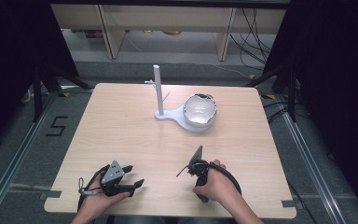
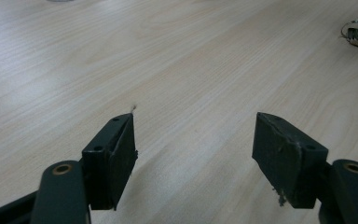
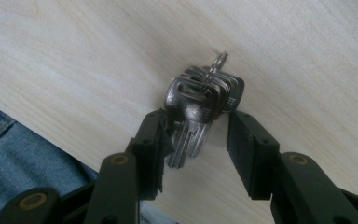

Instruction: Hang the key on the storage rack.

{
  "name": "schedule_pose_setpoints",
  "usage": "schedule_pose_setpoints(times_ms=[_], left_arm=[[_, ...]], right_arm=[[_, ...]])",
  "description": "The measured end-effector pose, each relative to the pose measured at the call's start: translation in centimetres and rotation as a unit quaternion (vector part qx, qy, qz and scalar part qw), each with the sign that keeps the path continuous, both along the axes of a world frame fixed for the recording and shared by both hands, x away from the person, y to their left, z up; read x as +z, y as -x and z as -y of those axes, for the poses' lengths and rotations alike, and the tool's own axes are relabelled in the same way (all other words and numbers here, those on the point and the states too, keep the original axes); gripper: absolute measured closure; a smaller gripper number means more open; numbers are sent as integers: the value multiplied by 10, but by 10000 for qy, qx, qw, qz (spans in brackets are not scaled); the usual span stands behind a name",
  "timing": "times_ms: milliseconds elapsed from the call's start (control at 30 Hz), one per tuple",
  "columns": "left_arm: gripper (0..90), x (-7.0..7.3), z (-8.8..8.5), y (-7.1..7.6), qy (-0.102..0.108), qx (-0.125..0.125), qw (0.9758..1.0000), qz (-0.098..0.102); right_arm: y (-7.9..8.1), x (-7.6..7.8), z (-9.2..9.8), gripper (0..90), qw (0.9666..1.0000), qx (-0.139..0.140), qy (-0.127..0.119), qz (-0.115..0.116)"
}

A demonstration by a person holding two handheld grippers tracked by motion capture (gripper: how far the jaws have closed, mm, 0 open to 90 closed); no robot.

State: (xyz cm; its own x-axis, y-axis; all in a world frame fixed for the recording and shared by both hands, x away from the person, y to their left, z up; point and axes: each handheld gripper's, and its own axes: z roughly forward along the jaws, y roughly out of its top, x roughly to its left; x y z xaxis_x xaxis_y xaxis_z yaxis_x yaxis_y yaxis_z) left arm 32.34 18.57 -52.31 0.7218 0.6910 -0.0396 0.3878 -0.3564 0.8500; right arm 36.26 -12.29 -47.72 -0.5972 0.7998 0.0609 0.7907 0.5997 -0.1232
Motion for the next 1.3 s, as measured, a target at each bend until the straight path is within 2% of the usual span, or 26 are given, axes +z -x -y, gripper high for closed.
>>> schedule_pose_setpoints(times_ms=[133, 200, 233, 333, 367, 433, 500, 567, 600, 633, 667, 700, 800, 900, 1000, 1033, 1200, 1233, 1300], left_arm=[[294, 0, 0, 0, -5, 7, 10000, 6], [294, 0, -1, 0, -9, 7, 10000, 8], [294, 0, -1, 0, -16, 7, 10000, 4], [294, 0, -1, 0, 3, -1, 10000, 7], [294, -1, 0, 0, 64, -19, 10000, 6], [294, 0, -1, 0, 28, -29, 10000, 11], [294, 0, -1, 0, -15, -3, 10000, 4], [294, 0, 0, 0, 15, -26, 10000, 8], [294, 0, 0, 0, 15, -26, 10000, 8], [294, 0, 0, 0, -15, 4, 10000, -5], [294, 0, 0, 0, -15, 4, 10000, -5], [294, 0, 0, 0, -18, 4, 10000, -4], [294, 0, 0, 0, 7, -5, 10000, 4], [294, 0, 0, 0, -16, 1, 10000, 5], [294, 0, -1, 0, -57, -23, 10000, 16], [294, 0, 0, 0, 18, -15, 10000, 1], [294, 0, 2, 1, 0, -31, 10000, 7], [294, 0, 2, 1, 1, -39, 10000, 9], [294, 1, 3, 1, 22, -67, 10000, 21]], right_arm=[[-1, 0, -1, 567, 10000, 62, 32, 18], [1, -1, -3, 554, 9999, 6, 89, 47], [3, 0, -9, 553, 9993, -213, 278, 118], [4, 0, -10, 560, 9991, -212, 338, 174], [3, -1, -10, 593, 9989, -163, 369, 228], [2, 0, -8, 665, 9990, -106, 358, 244], [2, 1, -6, 705, 9990, -187, 331, 246], [1, 1, -2, 784, 9992, -71, 284, 282], [1, 1, -2, 784, 9992, -71, 284, 282], [-1, 1, 2, 806, 9994, 50, 222, 275], [-1, 1, 2, 806, 9994, 50, 222, 275], [-3, 1, 6, 810, 9992, 254, 188, 228], [-3, 1, 5, 812, 9994, 224, 166, 189], [-6, 3, 8, 814, 9996, 285, 32, 19], [-9, 11, 11, 814, 9996, 264, -127, -1], [-11, 14, 13, 814, 9992, 353, -160, 77], [-16, 24, 15, 815, 9993, 288, -249, -1], [-16, 26, 15, 815, 9995, 200, -251, -18], [-17, 28, 17, 815, 9993, 238, -300, 50]])
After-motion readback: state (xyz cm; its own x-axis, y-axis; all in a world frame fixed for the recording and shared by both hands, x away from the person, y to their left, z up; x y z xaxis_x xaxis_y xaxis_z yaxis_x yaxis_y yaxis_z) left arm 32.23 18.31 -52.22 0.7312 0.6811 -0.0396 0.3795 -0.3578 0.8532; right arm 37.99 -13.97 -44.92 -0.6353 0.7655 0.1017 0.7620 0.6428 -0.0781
